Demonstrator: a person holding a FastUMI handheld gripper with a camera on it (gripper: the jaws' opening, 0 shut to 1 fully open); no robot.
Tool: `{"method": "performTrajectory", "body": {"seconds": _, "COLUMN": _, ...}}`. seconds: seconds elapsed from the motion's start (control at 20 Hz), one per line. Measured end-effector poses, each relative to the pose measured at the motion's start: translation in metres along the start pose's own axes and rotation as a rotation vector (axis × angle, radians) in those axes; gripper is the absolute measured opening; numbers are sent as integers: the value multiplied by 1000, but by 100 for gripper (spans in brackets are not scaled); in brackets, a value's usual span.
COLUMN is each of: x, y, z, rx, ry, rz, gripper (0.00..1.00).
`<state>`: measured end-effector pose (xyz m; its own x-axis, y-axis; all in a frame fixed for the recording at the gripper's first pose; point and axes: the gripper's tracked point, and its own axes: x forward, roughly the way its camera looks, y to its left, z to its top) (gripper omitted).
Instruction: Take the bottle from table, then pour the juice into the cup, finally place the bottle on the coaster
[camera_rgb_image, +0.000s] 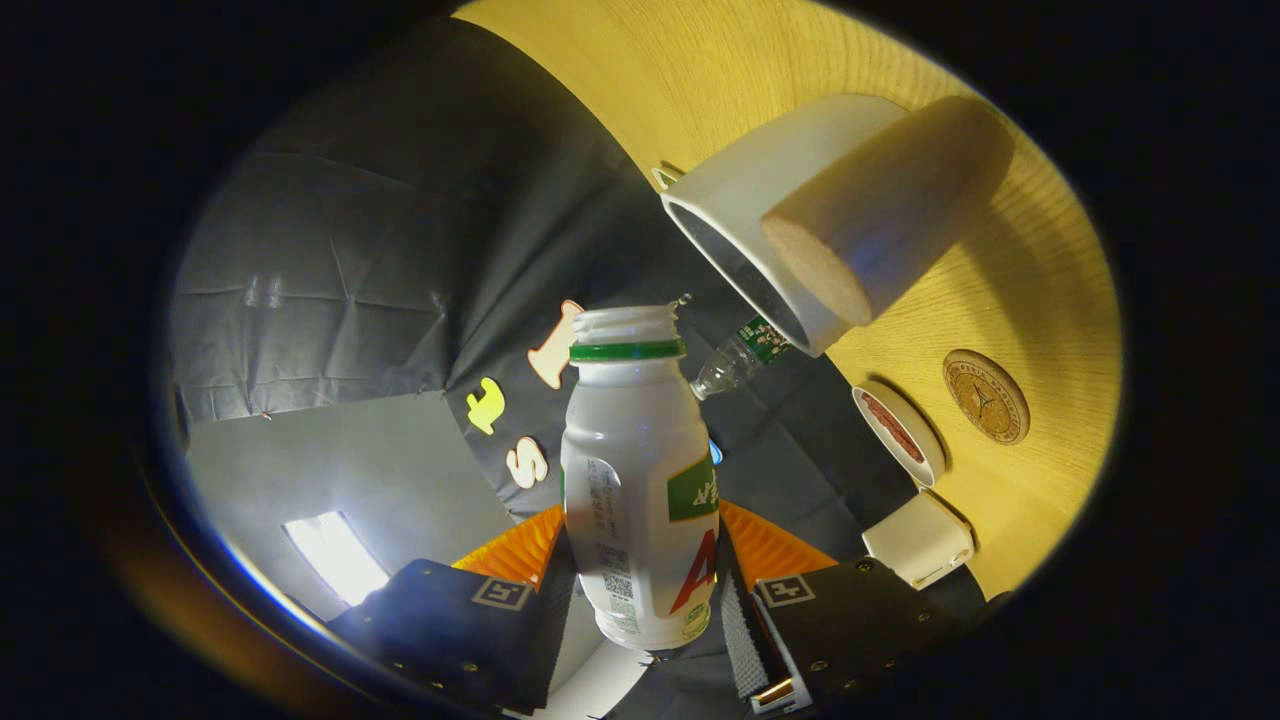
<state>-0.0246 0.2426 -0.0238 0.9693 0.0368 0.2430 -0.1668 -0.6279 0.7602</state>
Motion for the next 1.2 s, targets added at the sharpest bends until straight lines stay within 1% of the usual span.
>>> {"method": "performTrajectory", "body": {"seconds": 0.4, "x": 3, "y": 10, "z": 0, "rx": 25, "ry": -11, "rz": 15, "gripper": 67}}
{"method": "performTrajectory", "body": {"seconds": 0.85, "x": 4, "y": 5, "z": -3, "rx": 21, "ry": -4, "rz": 2, "gripper": 67}}
{"method": "performTrajectory", "body": {"seconds": 0.9, "x": 2, "y": 2, "z": -4, "rx": -11, "ry": 4, "rz": -10, "gripper": 67}}
{"method": "performTrajectory", "body": {"seconds": 1.0, "x": 1, "y": -21, "z": -8, "rx": -156, "ry": 36, "rz": -66, "gripper": 67}}
{"method": "performTrajectory", "body": {"seconds": 1.1, "x": -2, "y": -38, "z": -12, "rx": -353, "ry": 82, "rz": -121, "gripper": 67}}
{"method": "performTrajectory", "body": {"seconds": 1.2, "x": 5, "y": -54, "z": -14, "rx": -595, "ry": 137, "rz": -198, "gripper": 67}}
